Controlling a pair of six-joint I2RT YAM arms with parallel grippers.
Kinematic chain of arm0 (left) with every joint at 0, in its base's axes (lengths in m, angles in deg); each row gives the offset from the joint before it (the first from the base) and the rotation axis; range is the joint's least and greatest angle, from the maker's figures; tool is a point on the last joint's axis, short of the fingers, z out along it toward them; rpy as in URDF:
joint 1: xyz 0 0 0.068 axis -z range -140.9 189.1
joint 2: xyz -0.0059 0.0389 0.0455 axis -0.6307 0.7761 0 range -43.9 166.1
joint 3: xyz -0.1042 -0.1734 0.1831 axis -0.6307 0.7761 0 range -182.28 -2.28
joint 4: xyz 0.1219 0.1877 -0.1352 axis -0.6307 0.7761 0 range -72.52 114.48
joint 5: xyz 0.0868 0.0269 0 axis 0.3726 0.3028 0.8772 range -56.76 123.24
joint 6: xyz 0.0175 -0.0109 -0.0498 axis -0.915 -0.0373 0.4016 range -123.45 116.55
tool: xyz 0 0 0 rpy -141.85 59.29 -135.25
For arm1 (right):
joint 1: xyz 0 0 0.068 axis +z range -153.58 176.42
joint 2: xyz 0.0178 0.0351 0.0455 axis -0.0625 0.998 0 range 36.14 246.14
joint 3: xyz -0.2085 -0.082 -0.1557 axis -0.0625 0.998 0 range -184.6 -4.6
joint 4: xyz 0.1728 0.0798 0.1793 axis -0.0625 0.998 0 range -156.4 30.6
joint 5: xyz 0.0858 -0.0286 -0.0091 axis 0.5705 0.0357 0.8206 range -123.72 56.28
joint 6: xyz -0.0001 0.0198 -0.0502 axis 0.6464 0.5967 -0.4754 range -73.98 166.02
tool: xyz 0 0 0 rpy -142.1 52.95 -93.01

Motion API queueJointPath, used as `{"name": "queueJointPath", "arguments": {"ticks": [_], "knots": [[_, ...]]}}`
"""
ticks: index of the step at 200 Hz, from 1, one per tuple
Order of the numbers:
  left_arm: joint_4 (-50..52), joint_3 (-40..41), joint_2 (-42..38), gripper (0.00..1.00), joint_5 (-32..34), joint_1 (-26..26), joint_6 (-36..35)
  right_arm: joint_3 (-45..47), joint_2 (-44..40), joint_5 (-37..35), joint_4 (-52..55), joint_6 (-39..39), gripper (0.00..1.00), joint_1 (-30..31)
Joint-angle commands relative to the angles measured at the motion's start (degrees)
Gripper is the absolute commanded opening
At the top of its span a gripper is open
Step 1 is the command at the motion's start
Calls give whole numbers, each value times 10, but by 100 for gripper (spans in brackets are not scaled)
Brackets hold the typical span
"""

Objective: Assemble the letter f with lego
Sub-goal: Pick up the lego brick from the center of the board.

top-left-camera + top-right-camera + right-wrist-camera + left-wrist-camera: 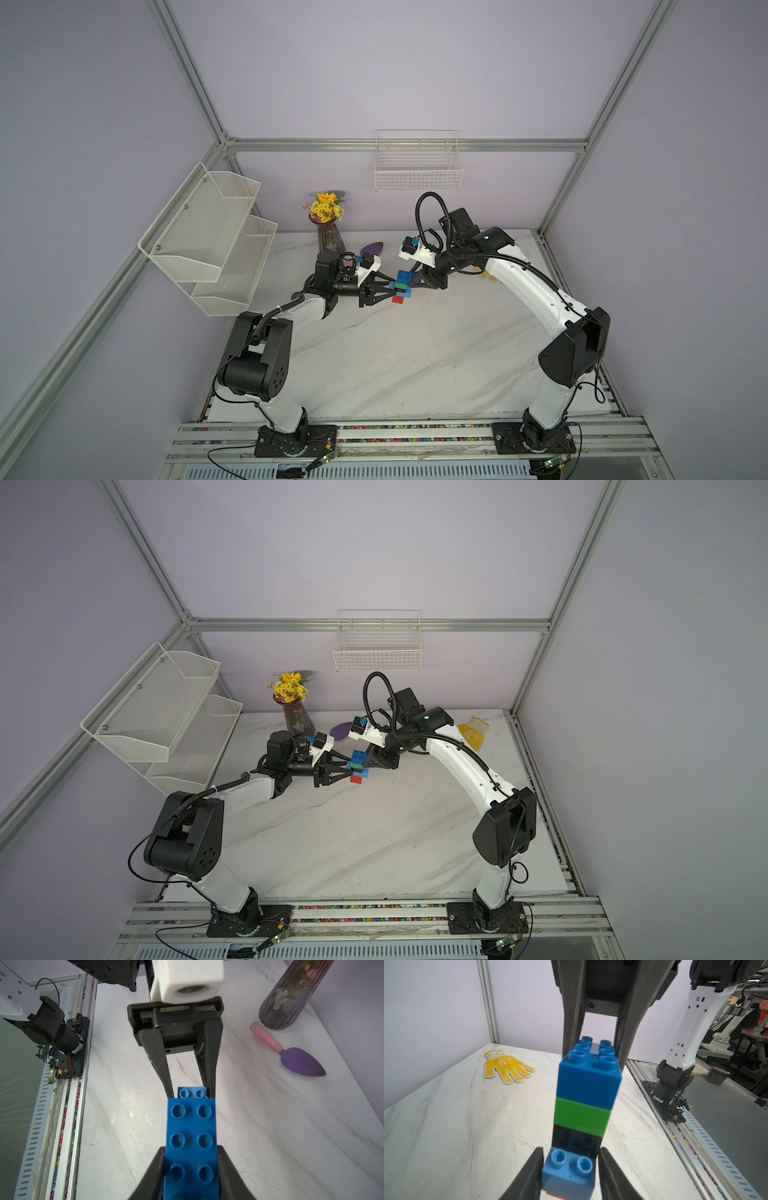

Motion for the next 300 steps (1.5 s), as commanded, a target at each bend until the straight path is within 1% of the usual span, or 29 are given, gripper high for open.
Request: {"name": "queueJointPath", "arguments": {"ticks": [1, 48, 157, 207, 281, 300], "knots": [[-12, -4, -1, 43, -21, 6, -9, -15, -16, 8, -5, -8, 27, -3], [-15, -6, 0, 40, -21, 6, -9, -16, -13, 10, -6, -6, 27, -3], [-12, -15, 3, 37, -18, 7, -18, -13, -14, 11, -6, -2, 33, -4], [-17, -18, 1, 36, -5, 9, -28, -7, -12, 20, -6, -1, 35, -4], [-25, -21, -4, 34, 12, 11, -38, 10, 5, 26, -7, 0, 35, -4], [-25, -22, -4, 34, 14, 11, -41, 12, 8, 25, -6, 0, 36, -4]]}}
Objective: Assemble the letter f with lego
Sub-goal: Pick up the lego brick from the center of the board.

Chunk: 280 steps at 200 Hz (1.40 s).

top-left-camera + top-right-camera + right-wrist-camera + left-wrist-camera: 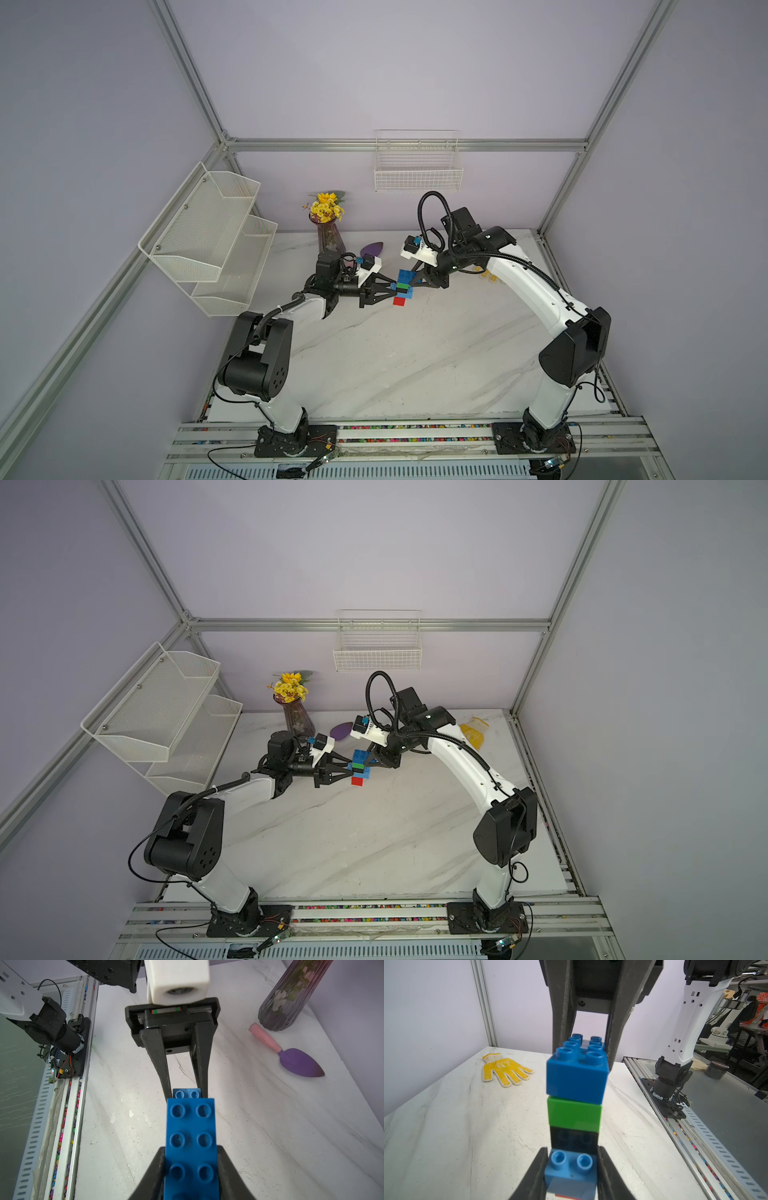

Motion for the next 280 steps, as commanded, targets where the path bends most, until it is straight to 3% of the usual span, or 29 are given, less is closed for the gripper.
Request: {"name": "queueJointPath", "arguments": {"ticks": [1, 20, 54, 104, 159, 225, 280], "knots": [[-24, -22, -4, 34, 18, 8, -22, 10, 9, 14, -6, 0, 37, 0], [-22, -23, -4, 33, 19, 8, -23, 9, 9, 14, -7, 2, 43, 0], [-20, -24, -3, 33, 20, 8, -26, 2, 7, 13, -6, 6, 70, 0], [-14, -24, -3, 32, 23, 8, -32, 1, 4, 7, -8, 9, 97, 0], [-27, -13, 2, 30, 33, 8, -3, 2, -6, -32, -28, 17, 97, 0], [-264, 47, 51, 26, 71, 8, 272, 54, -63, -76, -135, 49, 97, 0], [-311, 53, 96, 23, 93, 9, 420, 110, -102, -119, -180, 68, 97, 0]]}}
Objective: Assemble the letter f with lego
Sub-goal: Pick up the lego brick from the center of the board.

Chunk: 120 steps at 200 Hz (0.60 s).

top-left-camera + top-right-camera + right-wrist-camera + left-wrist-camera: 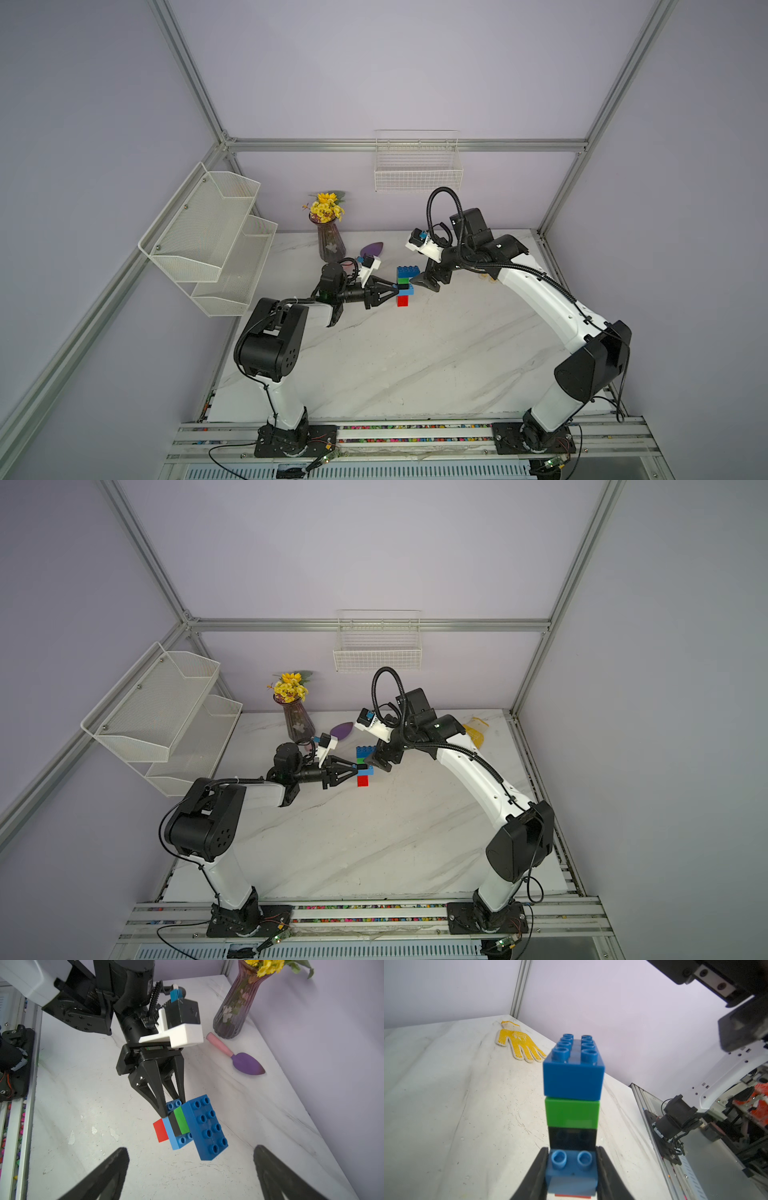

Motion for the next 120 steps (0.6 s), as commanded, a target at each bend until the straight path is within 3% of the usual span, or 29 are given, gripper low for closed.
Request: {"name": "queueJointPath", "arguments": {"ticks": [1, 77, 120], "knots": [[-69, -5, 5, 23, 11, 2, 98, 28, -23, -18, -39, 15, 97, 1], [151, -58, 25, 22, 31, 13, 116, 104, -68, -21, -80, 38, 97, 1], [228, -92, 52, 22, 37, 20, 120, 132, -84, -25, -93, 44, 97, 0]]}}
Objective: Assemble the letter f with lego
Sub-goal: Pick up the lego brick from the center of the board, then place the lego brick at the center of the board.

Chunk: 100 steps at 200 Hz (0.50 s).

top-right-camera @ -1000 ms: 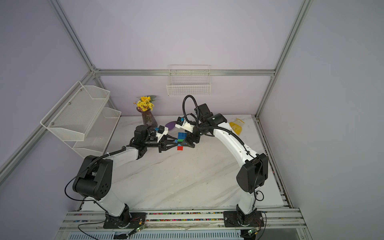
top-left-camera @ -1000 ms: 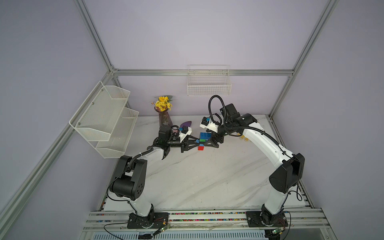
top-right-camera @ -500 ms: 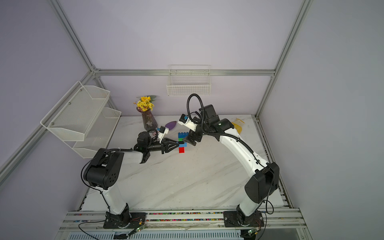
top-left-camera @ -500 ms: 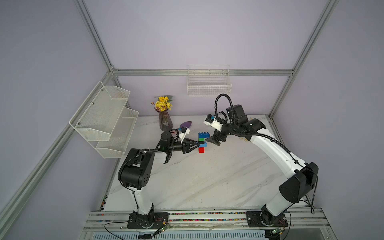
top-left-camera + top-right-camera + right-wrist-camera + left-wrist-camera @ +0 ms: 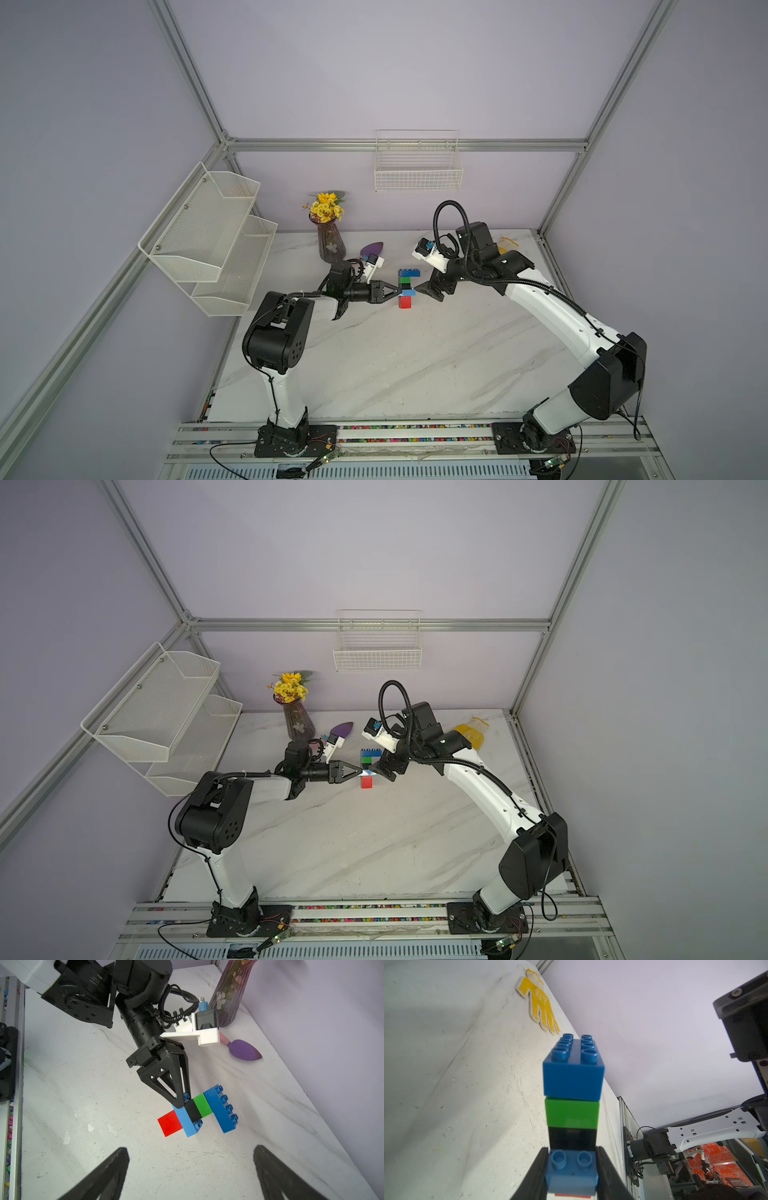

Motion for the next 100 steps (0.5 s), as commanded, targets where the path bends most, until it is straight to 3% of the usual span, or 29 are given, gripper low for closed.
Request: {"name": "queueJointPath", "arguments": {"ticks": [1, 78, 100], "knots": [[54, -29, 11, 22, 3, 6, 4, 12, -20, 1, -28, 11, 97, 0], [265, -112, 55, 22, 30, 14, -56, 37, -33, 1, -38, 22, 97, -5], [285, -118, 57, 23, 34, 15, -68, 39, -32, 2, -41, 24, 97, -5]]}}
